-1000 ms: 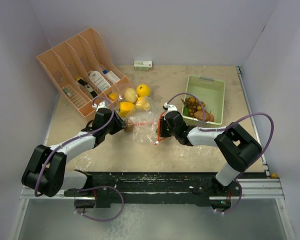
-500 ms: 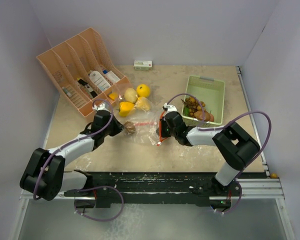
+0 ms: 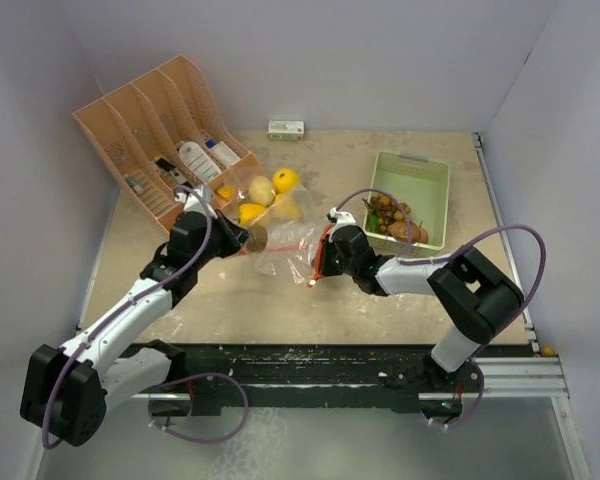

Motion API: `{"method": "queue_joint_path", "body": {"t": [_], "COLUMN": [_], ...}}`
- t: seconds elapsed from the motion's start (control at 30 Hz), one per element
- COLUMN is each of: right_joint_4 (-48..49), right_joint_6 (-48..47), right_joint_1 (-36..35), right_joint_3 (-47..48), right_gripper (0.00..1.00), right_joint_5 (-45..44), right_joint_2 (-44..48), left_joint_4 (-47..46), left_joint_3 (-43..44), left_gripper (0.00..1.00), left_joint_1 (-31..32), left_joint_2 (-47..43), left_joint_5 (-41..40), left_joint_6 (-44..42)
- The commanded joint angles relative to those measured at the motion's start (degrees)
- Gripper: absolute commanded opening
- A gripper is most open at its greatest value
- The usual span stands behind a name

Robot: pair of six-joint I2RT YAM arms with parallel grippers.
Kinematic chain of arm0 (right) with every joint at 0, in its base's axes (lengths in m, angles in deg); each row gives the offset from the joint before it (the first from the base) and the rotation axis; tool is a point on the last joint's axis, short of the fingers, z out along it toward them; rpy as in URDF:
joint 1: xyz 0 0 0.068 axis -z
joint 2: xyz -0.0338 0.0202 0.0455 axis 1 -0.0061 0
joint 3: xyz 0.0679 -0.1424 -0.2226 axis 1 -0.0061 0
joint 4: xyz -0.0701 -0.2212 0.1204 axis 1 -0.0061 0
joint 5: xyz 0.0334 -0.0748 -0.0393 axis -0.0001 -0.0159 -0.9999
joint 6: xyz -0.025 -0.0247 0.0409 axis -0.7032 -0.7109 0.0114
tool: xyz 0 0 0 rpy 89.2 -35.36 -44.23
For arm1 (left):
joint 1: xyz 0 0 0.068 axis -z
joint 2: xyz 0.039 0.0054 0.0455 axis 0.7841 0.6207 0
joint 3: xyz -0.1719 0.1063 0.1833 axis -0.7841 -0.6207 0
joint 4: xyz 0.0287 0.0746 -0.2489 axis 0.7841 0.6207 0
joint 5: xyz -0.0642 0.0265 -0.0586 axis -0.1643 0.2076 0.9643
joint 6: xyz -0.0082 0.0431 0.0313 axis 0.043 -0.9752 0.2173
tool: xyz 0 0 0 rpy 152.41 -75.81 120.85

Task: Open the zip-top bag and remove the fake food
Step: Pick up the fake fruit from the zipper food storage bag.

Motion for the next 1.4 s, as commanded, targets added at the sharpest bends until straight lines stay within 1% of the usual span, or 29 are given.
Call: {"method": "queue_joint_path", "body": {"t": [0.0,0.1,0.17,0.23,0.3,0.43,0.6,0.67,0.7,0.73,0.77,0.83,0.87,0.9,0.93,0.97,1.03,1.1,1.17,1.27,1.37], "right_joint_4": [3.22,3.11,2.76,2.55,2.58,3.27,5.54,7.27,7.96,8.49,8.94,9.88,10.85,12.62,14.89,18.06,27.18,35.47,36.9,41.33,43.32], "right_joint_6": [0.16,0.09,-0.02,0.08,0.0,-0.18,-0.36,-0.49,-0.49,-0.37,-0.22,-0.16,-0.31,-0.2,-0.05,0.4,2.48,2.9,2.61,2.86,3.45], "right_joint_1": [-0.23,-0.23,-0.23,-0.23,-0.23,-0.23,-0.23,-0.25,-0.25,-0.26,-0.24,-0.23,-0.23,-0.23,-0.23,-0.27,-0.25,-0.2,-0.16,-0.2,-0.11], "right_joint_3": [0.41,0.46,0.42,0.66,1.16,1.64,0.65,-0.22,-0.73,-1.15,-1.43,-1.79,-2.16,-2.95,-4.34,-6.26,-11.42,-16.02,-17.67,-20.79,-23.56], "right_gripper": [0.13,0.15,0.17,0.2,0.24,0.36,0.53,0.56,0.56,0.56,0.56,0.56,0.56,0.54,0.48,0.4,0.23,0.09,0.0,0.0,0.0], "right_joint_5": [0.75,1.01,1.22,1.68,1.79,1.89,2.56,2.68,2.72,3.29,3.63,3.77,3.49,3.52,3.99,4.94,7.33,8.43,9.53,10.93,10.34], "right_joint_2": [0.88,0.86,0.87,0.58,0.05,-0.68,-0.19,0.42,0.65,0.77,0.85,1.28,1.88,2.9,4.31,5.95,10.03,13.97,17.73,22.34,26.62], "left_joint_4": [0.22,-0.02,-0.29,-0.32,-0.21,-0.91,2.13,1.71,0.68,0.7,2.91,5.69,4.12,1.28,-0.63,-0.51,3.28,7.19,7.71,7.77,10.04], "left_joint_3": [2.13,3.06,3.84,4.12,3.87,3.95,7.88,8.26,7.35,6.13,5.74,7.29,7.05,6.13,5.51,5.8,8.26,10.28,9.86,9.07,9.97], "left_gripper": [0.0,0.0,0.0,0.0,0.0,0.0,0.0,0.0,0.0,0.0,0.0,0.0,0.0,0.0,0.0,0.0,0.0,0.0,0.0,0.0,0.0], "left_joint_1": [1.29,2.05,3.56,7.45,9.05,10.73,12.75,14.33,14.8,14.87,14.28,13.21,13.49,13.97,14.12,14.12,14.09,14.05,13.74,12.6,10.79], "left_joint_2": [-0.37,-1.34,-2.97,-5.01,-5.53,-6.1,-6.61,-7.19,-6.58,-4.81,-0.43,4.92,5.04,3.86,2.42,1.59,2.18,3.61,4.11,4.6,4.78], "left_joint_5": [0.23,1.91,0.84,-5.01,-8.82,-8.83,-10.7,-11.02,-12.64,-16.08,-18.6,-15.75,-13.46,-11.68,-11.07,-12.02,-15.63,-18.49,-18.41,-17.14,-17.31], "left_joint_6": [-2.31,-2.6,-3.99,-7.32,-8.61,-9.19,-10.99,-11.78,-11.83,-11.09,-9.52,-7.29,-6.62,-6.72,-7.02,-7.46,-8.28,-7.89,-6.45,-4.14,-2.35]}}
